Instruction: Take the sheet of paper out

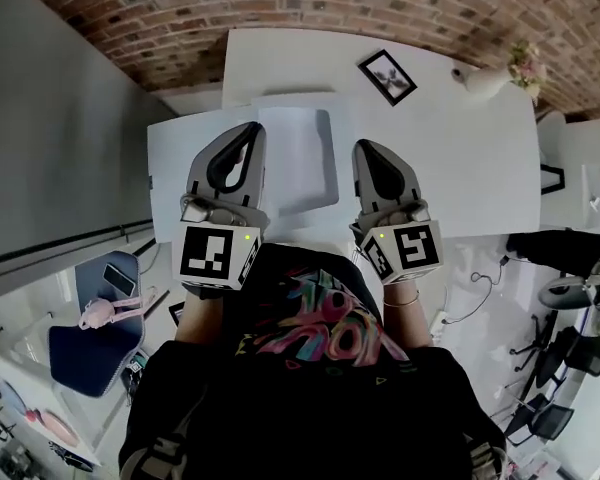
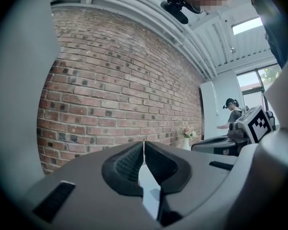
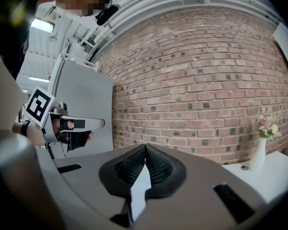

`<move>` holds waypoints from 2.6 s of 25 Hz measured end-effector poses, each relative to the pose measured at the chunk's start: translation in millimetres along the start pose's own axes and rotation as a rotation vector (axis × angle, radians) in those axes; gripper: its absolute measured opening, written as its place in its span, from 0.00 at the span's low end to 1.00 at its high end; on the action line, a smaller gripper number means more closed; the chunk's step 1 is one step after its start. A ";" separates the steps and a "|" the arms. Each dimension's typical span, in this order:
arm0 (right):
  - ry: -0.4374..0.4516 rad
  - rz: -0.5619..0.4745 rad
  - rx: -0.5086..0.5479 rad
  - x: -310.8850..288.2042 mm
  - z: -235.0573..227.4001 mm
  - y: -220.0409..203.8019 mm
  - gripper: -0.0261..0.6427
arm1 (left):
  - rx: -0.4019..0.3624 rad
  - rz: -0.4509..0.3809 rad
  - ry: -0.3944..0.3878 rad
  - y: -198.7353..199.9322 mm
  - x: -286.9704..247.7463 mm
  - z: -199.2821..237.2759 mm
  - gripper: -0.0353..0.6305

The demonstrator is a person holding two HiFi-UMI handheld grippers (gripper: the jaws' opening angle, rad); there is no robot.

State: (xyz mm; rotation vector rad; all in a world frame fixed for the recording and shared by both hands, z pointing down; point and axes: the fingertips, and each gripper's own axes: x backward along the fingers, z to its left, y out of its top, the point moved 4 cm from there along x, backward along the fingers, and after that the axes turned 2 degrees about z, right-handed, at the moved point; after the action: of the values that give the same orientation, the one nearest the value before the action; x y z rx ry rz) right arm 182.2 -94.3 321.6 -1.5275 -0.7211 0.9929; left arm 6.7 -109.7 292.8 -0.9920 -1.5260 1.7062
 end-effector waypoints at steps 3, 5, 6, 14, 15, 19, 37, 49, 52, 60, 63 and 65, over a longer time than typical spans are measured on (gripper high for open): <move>0.043 0.003 0.004 -7.5 -7.7 1.7 0.07 | 0.002 0.012 0.043 -0.1 -3.2 1.3 0.09; 0.063 0.004 0.007 -11.7 -9.6 2.9 0.07 | 0.001 0.019 0.057 0.4 -4.4 3.0 0.10; 0.070 0.004 0.007 -13.4 -9.8 3.4 0.07 | 0.000 0.022 0.062 0.9 -4.6 4.1 0.09; 0.064 0.030 -0.001 -21.6 -6.2 -7.1 0.07 | 0.020 0.049 0.065 -5.9 -1.8 18.1 0.09; 0.059 0.033 -0.006 -21.4 -6.1 -8.5 0.07 | 0.025 0.054 0.063 -7.2 -1.7 19.0 0.10; 0.061 0.045 -0.022 -21.9 -3.2 -14.0 0.07 | 0.042 0.069 0.062 -15.4 -0.6 22.1 0.10; 0.062 0.099 -0.032 -26.3 4.4 -37.4 0.07 | 0.240 0.172 -0.080 -75.1 -2.1 29.8 0.25; 0.057 0.198 -0.081 -32.8 9.5 -71.6 0.07 | 0.436 0.364 -0.161 -169.1 -24.9 38.6 0.28; 0.057 0.234 -0.089 -37.0 8.8 -79.7 0.07 | 0.474 0.404 -0.163 -189.2 -31.2 39.8 0.28; 0.053 0.209 -0.110 -44.0 10.9 -85.4 0.07 | 0.620 0.574 -0.188 -254.9 -44.0 39.7 0.31; 0.043 0.205 -0.114 -42.7 9.3 -87.8 0.07 | 0.683 0.625 -0.177 -271.8 -46.3 40.8 0.32; 0.029 0.201 -0.131 -42.0 9.0 -86.9 0.07 | 0.720 0.653 -0.180 -279.7 -47.4 38.0 0.33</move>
State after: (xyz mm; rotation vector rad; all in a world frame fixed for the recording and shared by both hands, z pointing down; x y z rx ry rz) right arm 161.4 -109.7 415.0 -1.7515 -0.6306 1.0870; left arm -8.6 -134.5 577.6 -0.9959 -0.5610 2.5856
